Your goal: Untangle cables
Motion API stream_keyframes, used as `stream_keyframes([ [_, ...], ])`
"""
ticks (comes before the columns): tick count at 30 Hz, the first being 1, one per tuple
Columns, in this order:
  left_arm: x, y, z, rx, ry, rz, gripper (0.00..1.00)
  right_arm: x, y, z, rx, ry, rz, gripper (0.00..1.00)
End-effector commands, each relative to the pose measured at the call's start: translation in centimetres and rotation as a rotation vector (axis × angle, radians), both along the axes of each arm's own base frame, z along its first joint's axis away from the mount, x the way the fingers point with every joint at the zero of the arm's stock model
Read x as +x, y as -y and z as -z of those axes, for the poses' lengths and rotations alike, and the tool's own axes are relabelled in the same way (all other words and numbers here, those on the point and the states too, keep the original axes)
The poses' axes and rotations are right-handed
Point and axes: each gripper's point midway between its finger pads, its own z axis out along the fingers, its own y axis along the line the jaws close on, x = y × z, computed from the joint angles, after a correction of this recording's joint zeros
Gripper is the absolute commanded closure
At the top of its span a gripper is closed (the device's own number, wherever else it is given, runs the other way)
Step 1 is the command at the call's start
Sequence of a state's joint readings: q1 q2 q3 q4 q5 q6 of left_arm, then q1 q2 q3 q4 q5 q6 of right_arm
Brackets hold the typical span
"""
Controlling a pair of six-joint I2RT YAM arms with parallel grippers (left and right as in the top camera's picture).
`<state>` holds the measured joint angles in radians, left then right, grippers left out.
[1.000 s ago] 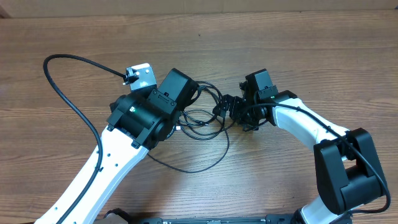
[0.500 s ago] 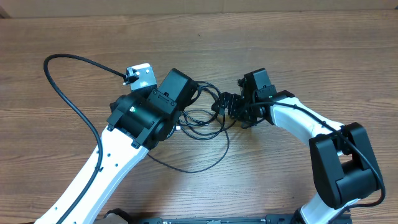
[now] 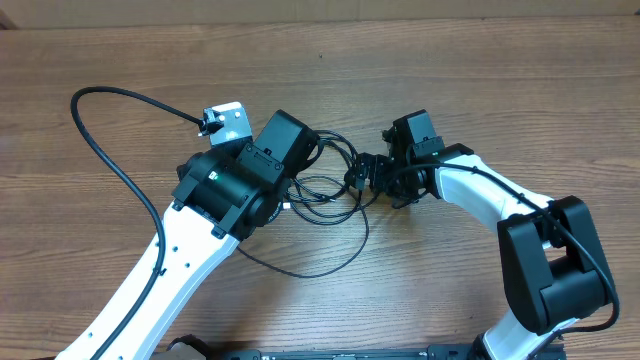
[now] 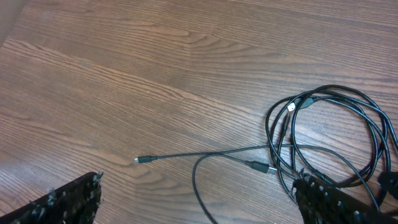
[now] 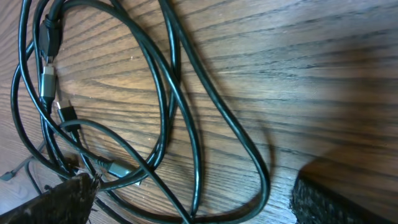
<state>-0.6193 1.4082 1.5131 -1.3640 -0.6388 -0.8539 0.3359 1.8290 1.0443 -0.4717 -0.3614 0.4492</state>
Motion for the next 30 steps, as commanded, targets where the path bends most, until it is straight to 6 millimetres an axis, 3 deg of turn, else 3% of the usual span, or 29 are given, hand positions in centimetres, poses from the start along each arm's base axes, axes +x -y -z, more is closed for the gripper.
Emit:
stream_keyframes([
  [1, -0.1, -0.4, -0.2, 0.006, -0.001, 0.006, 0.0, 0.0, 2.3, 1.9, -0.067, -0.035, 0.042, 0.0],
  [20, 0.2, -0.7, -0.3, 0.021, 0.016, -0.005, 0.0, 1.7, -2.5, -1.4, 0.236, -0.012, 0.053, 0.0],
  [30, 0.2, -0.7, -0.3, 0.025, 0.016, -0.006, 0.0, 0.3, -3.7, -2.1, 0.314, -0.074, 0.017, 0.0],
])
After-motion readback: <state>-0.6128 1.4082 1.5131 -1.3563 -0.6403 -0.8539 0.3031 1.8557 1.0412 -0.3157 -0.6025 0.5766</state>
